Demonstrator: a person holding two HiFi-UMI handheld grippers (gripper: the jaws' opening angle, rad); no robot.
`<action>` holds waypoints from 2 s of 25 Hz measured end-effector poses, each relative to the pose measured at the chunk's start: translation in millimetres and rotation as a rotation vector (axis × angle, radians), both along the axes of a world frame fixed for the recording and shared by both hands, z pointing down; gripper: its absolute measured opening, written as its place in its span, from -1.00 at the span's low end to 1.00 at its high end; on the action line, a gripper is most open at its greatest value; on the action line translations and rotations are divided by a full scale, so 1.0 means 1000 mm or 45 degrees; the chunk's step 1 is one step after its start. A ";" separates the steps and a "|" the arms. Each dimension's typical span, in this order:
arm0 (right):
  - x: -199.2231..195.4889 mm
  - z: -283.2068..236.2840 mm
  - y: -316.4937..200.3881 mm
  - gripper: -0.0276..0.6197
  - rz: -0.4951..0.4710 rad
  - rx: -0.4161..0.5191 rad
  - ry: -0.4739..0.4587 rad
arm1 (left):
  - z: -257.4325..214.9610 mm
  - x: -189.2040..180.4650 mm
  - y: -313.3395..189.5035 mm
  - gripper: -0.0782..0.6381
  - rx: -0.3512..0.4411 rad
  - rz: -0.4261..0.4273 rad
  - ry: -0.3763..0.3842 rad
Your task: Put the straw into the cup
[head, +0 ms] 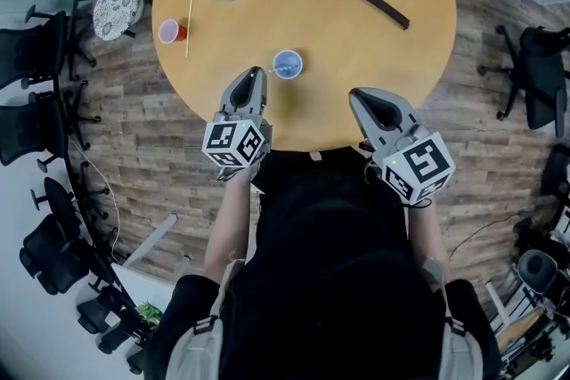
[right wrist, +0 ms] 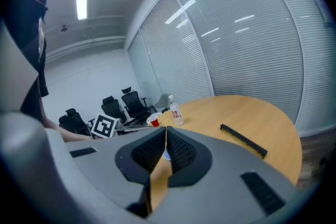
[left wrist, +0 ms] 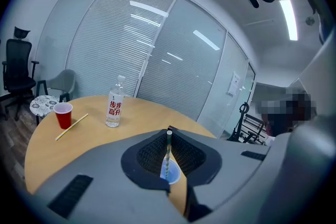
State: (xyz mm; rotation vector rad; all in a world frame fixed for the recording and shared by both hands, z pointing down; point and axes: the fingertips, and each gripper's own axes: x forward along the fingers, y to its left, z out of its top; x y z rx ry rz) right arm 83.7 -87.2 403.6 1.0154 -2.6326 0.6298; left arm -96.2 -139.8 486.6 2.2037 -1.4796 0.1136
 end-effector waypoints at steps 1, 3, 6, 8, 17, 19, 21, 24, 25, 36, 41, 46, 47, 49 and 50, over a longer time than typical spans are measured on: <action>0.000 0.001 0.000 -0.86 0.004 -0.005 0.001 | 0.002 -0.001 -0.001 -0.69 -0.005 0.000 0.001; -0.001 0.001 0.000 -0.86 -0.002 -0.005 0.006 | 0.006 -0.003 -0.002 -0.69 -0.016 -0.004 0.006; -0.002 0.002 -0.001 -0.86 0.000 -0.012 0.012 | 0.011 -0.003 -0.002 -0.69 -0.029 -0.003 0.011; -0.002 0.003 -0.002 -0.86 0.002 -0.015 0.014 | 0.014 -0.002 -0.003 -0.69 -0.037 0.003 0.007; -0.004 0.003 -0.005 -0.86 -0.012 -0.024 0.022 | 0.027 0.002 -0.006 -0.69 -0.072 0.013 0.008; -0.004 0.004 -0.005 -0.86 -0.014 -0.026 0.020 | 0.027 0.002 -0.006 -0.69 -0.070 0.021 0.005; -0.002 0.004 -0.005 -0.86 -0.005 -0.034 0.015 | 0.027 0.004 -0.006 -0.69 -0.066 0.030 0.005; -0.004 0.005 -0.006 -0.86 -0.012 -0.029 0.012 | 0.028 0.003 -0.005 -0.69 -0.066 0.031 0.001; -0.004 0.005 -0.006 -0.86 -0.012 -0.030 0.010 | 0.029 0.003 -0.005 -0.68 -0.066 0.030 -0.001; -0.010 0.004 -0.001 -0.86 -0.023 -0.020 0.009 | 0.030 -0.005 -0.002 -0.34 -0.076 0.018 -0.010; -0.008 0.004 0.001 -0.86 -0.018 -0.017 0.009 | 0.032 -0.007 -0.002 -0.23 -0.076 -0.015 -0.023; -0.008 0.004 0.002 -0.86 -0.011 -0.019 0.006 | 0.033 -0.012 -0.003 -0.15 -0.074 -0.060 -0.035; -0.007 0.004 0.003 -0.86 -0.010 -0.020 0.005 | 0.033 -0.012 -0.002 -0.14 -0.074 -0.060 -0.034; -0.007 0.004 0.003 -0.86 -0.016 -0.013 0.004 | 0.033 -0.011 -0.002 -0.14 -0.075 -0.056 -0.036; -0.008 0.003 0.003 -0.86 -0.018 -0.009 0.004 | 0.033 -0.011 -0.002 -0.14 -0.074 -0.056 -0.038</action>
